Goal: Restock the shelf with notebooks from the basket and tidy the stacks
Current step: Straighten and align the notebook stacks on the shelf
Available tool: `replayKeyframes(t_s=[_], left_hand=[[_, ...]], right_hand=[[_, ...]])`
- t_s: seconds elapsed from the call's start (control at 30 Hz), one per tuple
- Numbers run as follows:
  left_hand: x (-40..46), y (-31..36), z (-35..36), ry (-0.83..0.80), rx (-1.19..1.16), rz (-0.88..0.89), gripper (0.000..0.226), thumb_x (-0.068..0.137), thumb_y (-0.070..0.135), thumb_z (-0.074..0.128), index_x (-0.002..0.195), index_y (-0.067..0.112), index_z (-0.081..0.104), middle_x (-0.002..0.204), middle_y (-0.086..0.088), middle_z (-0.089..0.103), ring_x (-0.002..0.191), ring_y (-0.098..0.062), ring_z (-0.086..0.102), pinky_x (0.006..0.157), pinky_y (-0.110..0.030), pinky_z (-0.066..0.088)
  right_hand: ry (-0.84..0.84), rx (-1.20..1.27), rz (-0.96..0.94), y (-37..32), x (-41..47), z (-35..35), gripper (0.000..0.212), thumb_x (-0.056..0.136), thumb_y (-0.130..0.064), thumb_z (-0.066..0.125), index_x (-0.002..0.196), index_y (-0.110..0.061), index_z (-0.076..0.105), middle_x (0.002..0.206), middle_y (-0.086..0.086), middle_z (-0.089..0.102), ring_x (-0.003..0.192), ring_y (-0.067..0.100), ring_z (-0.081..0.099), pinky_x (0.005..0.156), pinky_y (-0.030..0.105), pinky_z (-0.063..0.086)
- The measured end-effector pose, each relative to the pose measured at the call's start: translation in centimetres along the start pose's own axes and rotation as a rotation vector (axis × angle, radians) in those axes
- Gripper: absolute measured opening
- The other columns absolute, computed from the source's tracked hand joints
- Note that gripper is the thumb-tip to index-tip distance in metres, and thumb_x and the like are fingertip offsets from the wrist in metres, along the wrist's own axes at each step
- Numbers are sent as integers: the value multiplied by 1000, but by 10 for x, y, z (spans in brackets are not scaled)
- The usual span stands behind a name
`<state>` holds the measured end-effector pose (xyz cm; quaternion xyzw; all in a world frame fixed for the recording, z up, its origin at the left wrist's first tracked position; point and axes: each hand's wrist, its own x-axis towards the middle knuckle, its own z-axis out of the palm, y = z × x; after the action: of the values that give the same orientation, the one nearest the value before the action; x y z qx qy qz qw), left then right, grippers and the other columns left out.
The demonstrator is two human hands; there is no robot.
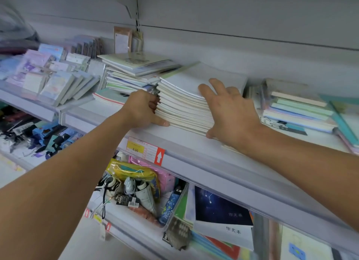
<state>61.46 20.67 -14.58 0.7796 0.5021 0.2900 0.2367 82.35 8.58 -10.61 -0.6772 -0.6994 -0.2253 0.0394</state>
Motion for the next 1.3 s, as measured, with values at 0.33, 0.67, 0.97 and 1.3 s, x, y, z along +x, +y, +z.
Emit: replayKeyframes(t_s=[0.33, 0.67, 0.97, 1.3], left_hand=[[-10, 10, -2, -4, -129, -4, 70, 38, 42, 94, 99, 15, 70, 88, 8, 74, 80, -1, 69, 77, -20, 57], [-5, -2, 0, -49, -308, 68, 50, 46, 34, 91, 85, 12, 69, 91, 0, 76, 90, -11, 70, 87, -36, 57], [-7, 41, -28, -307, -880, -279, 99, 72, 86, 34, 149, 25, 31, 117, 11, 56, 114, -11, 52, 104, -38, 33], [31, 40, -6, -166, -967, -484, 79, 86, 71, 42, 132, 9, 55, 118, -14, 68, 106, -32, 66, 100, -44, 47]], right_hand=[[-66, 323, 110, 25, 6, -40, 111, 48, -65, 87, 139, -19, 44, 135, 9, 49, 122, 31, 51, 97, 43, 48], [-467, 691, 463, 37, 16, -51, 70, 50, -39, 97, 93, -8, 52, 91, 8, 60, 79, 19, 58, 77, 32, 52], [-395, 1738, 1137, 68, 55, -45, 72, 90, -64, 42, 141, -13, 33, 131, 22, 46, 112, 50, 45, 87, 71, 39], [-239, 1803, 1152, 69, 74, -7, 71, 77, -71, 41, 123, -21, 61, 117, 14, 67, 107, 43, 62, 86, 81, 31]])
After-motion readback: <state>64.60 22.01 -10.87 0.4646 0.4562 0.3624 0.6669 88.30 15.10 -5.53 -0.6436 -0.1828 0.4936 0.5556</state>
